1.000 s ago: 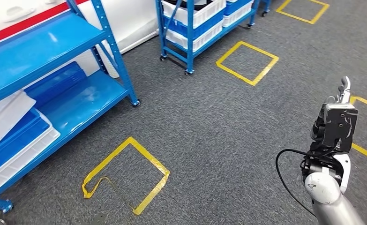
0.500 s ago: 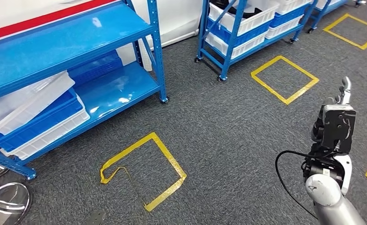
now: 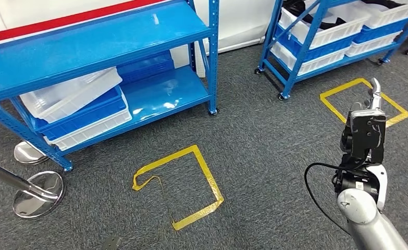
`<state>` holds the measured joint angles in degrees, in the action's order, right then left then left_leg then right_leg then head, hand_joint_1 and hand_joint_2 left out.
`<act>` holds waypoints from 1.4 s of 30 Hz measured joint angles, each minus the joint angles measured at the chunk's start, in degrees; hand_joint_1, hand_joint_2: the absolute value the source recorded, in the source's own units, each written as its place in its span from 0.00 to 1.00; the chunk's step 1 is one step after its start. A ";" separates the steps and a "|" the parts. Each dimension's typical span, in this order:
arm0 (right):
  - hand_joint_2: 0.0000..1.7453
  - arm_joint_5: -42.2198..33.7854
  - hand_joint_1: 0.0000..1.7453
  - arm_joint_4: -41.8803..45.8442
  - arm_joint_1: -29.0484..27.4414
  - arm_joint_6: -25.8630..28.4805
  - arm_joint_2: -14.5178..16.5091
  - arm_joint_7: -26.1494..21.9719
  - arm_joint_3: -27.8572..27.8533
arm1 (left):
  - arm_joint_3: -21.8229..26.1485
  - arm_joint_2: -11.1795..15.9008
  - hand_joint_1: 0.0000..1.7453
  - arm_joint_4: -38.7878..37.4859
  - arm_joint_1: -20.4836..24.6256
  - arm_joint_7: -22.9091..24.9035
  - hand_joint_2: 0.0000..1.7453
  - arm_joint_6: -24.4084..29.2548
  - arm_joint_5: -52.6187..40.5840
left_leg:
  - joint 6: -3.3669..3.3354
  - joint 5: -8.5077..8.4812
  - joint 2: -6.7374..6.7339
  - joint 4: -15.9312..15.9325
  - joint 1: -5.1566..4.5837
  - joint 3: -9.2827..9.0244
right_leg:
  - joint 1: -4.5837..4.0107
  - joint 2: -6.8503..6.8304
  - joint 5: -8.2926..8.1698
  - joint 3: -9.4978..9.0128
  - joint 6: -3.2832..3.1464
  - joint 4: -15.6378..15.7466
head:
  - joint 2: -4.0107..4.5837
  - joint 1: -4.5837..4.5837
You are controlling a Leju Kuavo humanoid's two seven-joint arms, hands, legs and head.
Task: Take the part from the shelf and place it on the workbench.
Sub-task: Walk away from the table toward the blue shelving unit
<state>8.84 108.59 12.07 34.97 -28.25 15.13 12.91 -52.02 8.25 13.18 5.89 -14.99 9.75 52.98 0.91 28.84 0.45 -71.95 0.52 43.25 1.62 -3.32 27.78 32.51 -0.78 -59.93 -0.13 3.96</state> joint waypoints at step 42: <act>1.00 -5.10 0.00 -7.26 -1.20 -6.17 -1.34 2.97 2.79 | 2.55 -0.71 0.00 0.05 -1.20 5.69 1.00 2.16 -3.44 | -3.65 -4.79 0.02 14.39 -0.55 -7.64 | -0.43 2.79 5.08 4.34 2.58 -9.05 | 0.00 -0.60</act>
<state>3.73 101.33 10.87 28.80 -29.59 18.10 15.69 -49.47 7.54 13.23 4.69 -9.30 11.91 49.53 -2.74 24.05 0.47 -57.56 -0.03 35.61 1.18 -0.53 32.86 36.85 1.81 -68.97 -0.13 3.36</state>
